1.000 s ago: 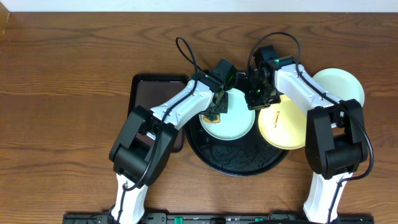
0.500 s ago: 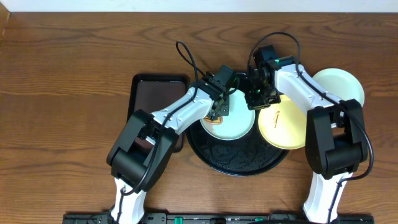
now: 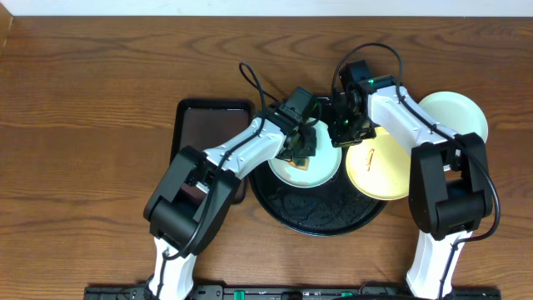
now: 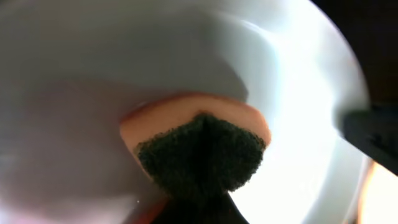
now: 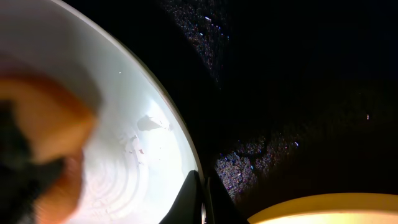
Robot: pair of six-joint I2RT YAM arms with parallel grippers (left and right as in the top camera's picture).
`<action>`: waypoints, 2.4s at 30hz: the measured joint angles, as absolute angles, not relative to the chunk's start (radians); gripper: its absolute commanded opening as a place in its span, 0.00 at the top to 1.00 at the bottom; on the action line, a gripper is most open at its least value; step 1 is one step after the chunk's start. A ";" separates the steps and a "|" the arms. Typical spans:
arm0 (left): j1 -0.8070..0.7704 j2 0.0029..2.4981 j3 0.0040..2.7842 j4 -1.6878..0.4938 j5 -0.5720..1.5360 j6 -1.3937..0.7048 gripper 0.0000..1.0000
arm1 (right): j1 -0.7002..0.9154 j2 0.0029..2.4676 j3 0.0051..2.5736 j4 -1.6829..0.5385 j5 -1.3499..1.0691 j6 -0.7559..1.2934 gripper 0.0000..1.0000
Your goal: Clean dirty plates on tray and stack at the side
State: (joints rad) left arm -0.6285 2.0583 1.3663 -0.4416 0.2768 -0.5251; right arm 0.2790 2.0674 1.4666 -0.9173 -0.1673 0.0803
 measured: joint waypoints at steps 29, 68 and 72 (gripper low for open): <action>-0.224 1.714 1.389 -0.862 0.224 -0.374 0.92 | 0.279 2.061 1.414 -0.810 -0.183 0.084 0.99; -0.224 1.715 1.287 -0.857 -0.146 -0.336 0.92 | 0.796 1.613 1.692 -1.084 1.038 0.093 0.99; -0.224 1.715 1.287 -0.855 -0.146 -0.336 0.92 | 0.883 1.612 1.658 -1.084 1.209 0.179 0.99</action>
